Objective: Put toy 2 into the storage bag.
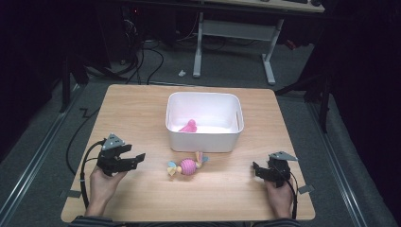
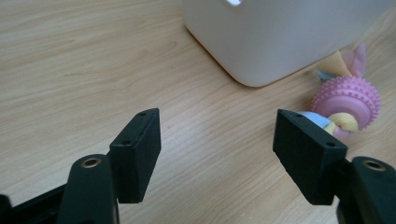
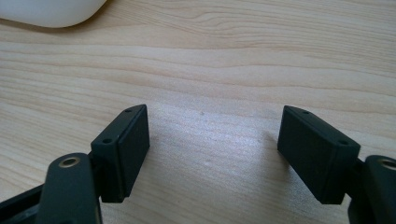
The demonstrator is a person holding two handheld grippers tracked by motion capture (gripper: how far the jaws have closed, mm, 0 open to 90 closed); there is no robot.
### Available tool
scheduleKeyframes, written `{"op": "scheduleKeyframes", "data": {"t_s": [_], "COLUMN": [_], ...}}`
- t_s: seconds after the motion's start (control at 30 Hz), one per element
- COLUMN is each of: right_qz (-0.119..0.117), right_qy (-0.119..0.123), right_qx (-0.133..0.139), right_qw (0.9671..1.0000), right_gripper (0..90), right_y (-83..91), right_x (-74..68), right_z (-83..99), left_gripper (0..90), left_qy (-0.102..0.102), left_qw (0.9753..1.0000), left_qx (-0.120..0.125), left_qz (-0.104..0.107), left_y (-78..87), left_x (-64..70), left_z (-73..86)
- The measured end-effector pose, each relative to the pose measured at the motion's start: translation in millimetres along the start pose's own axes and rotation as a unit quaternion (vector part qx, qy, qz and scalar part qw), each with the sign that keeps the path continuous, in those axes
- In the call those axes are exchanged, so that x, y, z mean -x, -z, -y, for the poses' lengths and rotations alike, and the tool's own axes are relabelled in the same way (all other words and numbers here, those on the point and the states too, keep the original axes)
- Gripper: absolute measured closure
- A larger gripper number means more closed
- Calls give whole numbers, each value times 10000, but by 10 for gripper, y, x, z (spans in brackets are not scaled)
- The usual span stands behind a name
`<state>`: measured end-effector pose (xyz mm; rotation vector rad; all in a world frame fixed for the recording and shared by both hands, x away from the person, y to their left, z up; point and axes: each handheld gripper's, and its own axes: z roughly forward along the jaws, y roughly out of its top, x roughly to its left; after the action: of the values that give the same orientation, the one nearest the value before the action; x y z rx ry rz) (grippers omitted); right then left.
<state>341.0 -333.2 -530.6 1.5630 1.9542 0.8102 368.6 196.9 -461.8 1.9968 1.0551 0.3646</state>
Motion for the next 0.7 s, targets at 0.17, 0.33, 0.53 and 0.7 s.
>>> {"op": "scheduleKeyframes", "data": {"t_s": [0.17, 0.33, 0.53, 0.7], "right_qz": [1, 1, 1, 0], "right_qy": [-11, -21, -23, -22], "right_qx": [-2, -6, -6, -5], "right_qw": [10000, 10000, 10000, 10000], "right_gripper": [253, 253, 253, 253], "right_y": [1, 1, 1, 1], "right_x": [-2, -3, -3, -3], "right_z": [1, 1, 1, 1], "left_gripper": [319, 307, 275, 262], "left_qy": [-66, -158, -312, -459], "left_qw": [9999, 9997, 9986, 9973], "left_qx": [-67, -106, -199, -257], "left_qz": [67, 176, 388, 505], "left_y": [-81, -161, -266, -331], "left_x": [47, 118, 224, 328], "left_z": [48, 72, 103, 105]}}
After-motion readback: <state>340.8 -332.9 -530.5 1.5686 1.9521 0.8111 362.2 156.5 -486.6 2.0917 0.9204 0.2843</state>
